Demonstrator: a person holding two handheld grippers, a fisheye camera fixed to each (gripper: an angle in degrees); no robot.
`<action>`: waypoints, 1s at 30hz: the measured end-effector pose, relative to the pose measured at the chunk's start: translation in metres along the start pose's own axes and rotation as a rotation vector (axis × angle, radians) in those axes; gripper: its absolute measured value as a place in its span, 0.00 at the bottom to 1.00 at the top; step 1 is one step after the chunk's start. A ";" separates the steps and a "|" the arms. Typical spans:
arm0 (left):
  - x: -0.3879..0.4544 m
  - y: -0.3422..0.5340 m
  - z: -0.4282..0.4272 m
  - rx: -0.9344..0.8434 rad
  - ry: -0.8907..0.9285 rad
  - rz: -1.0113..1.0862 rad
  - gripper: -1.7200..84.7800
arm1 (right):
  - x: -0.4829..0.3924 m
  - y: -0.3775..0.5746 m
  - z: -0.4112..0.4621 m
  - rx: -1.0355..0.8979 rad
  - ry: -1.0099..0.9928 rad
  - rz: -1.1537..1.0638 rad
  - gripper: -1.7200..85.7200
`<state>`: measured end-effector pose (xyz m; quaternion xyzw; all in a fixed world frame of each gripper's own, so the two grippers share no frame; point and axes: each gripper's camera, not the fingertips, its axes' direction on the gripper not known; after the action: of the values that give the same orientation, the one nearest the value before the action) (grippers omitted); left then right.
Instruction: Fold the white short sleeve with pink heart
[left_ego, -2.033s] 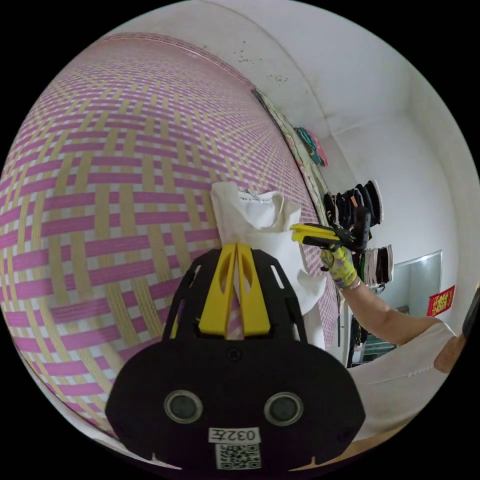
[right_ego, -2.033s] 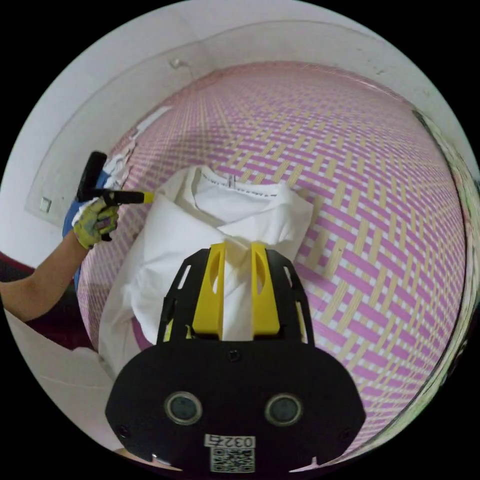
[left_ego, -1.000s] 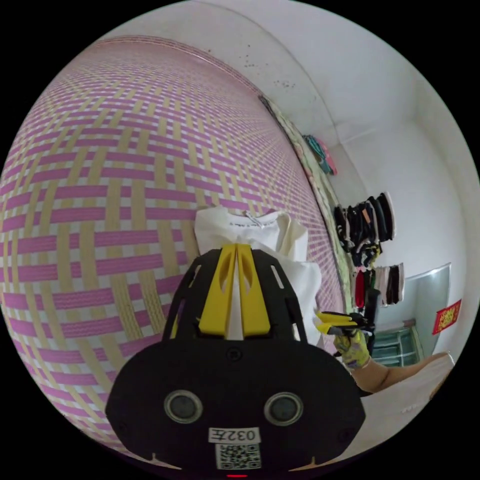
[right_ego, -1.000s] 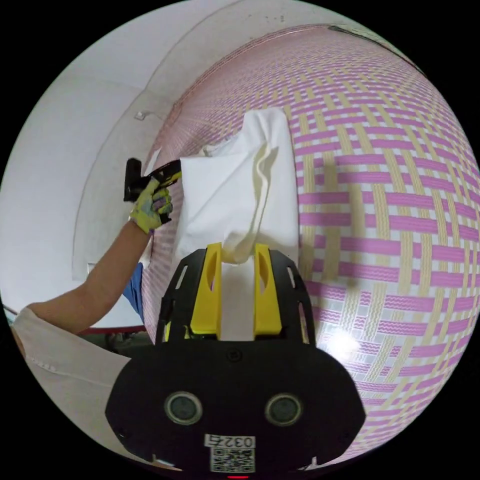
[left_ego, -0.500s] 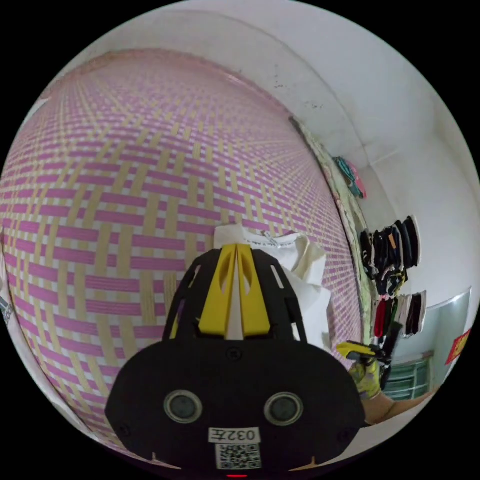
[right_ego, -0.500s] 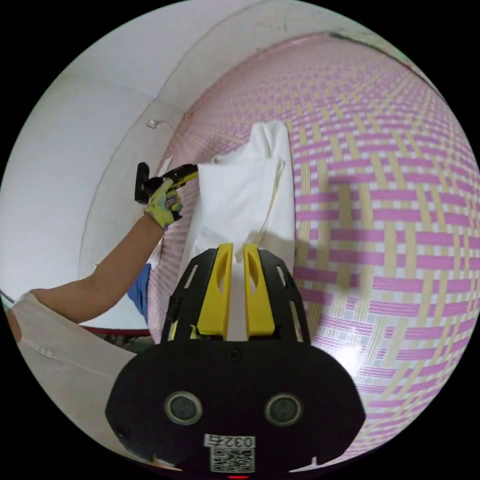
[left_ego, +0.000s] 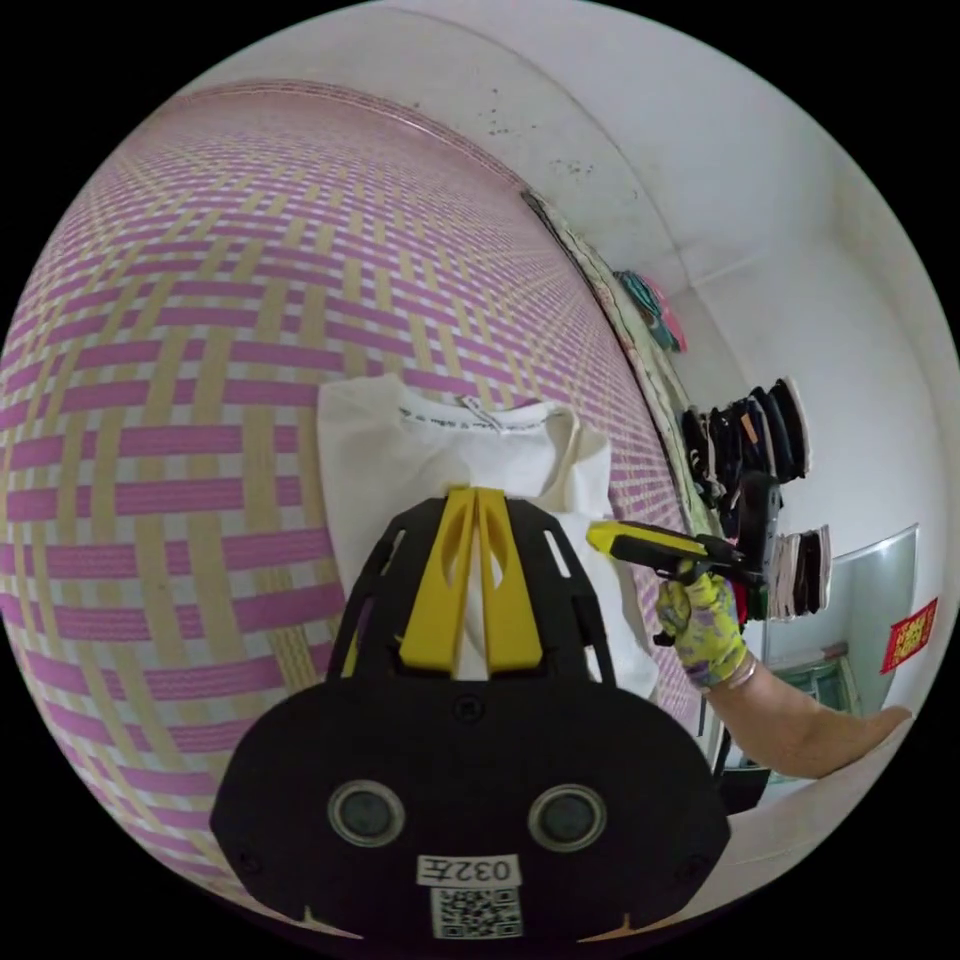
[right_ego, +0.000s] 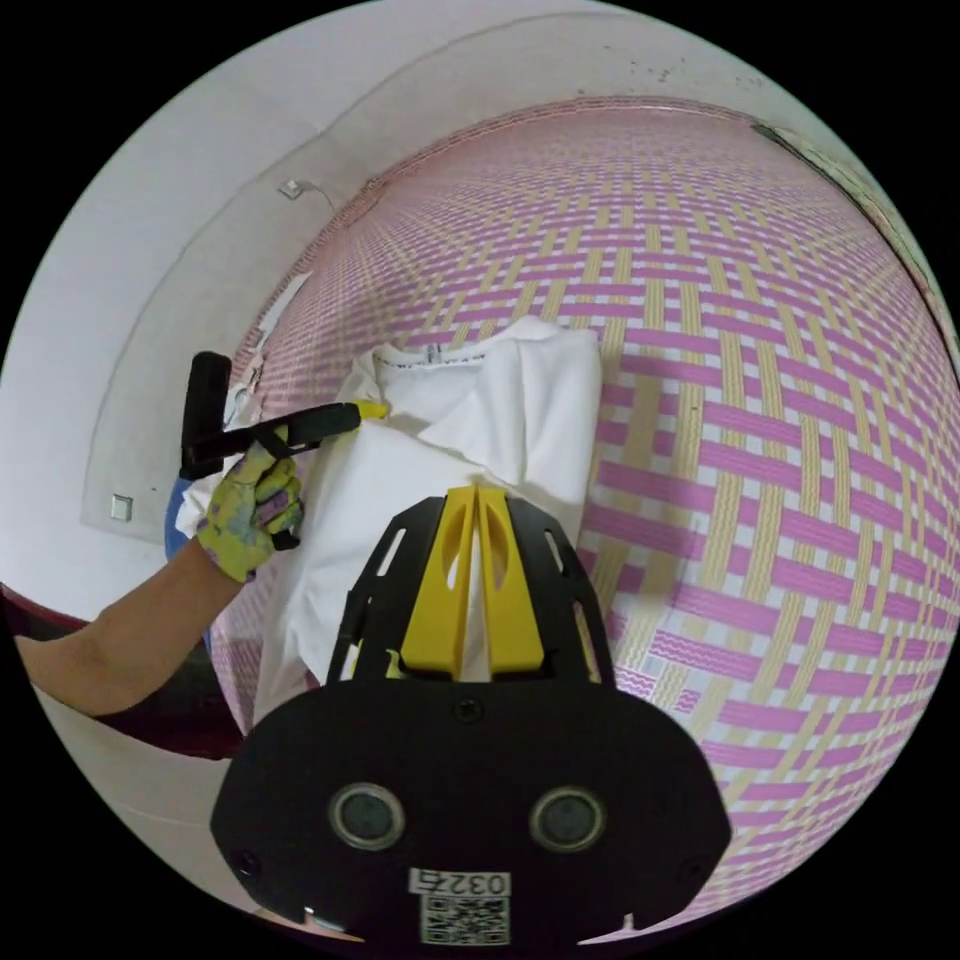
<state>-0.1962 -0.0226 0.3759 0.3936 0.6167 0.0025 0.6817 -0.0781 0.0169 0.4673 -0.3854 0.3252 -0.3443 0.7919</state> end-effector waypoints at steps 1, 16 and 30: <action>0.000 0.003 -0.005 -0.002 -0.019 0.004 0.01 | 0.003 -0.001 -0.001 -0.001 -0.020 0.030 0.01; 0.026 0.323 -0.155 -0.053 0.214 -0.113 0.01 | -0.081 0.253 -0.037 -0.119 -0.404 0.025 0.08; 0.064 0.521 -0.207 0.002 0.159 -0.306 0.01 | -0.198 0.342 0.005 -0.360 -0.295 -0.169 0.11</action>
<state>-0.1041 0.4782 0.6180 0.2946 0.7213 -0.0710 0.6229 -0.0830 0.3361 0.2333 -0.5921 0.2289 -0.2859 0.7178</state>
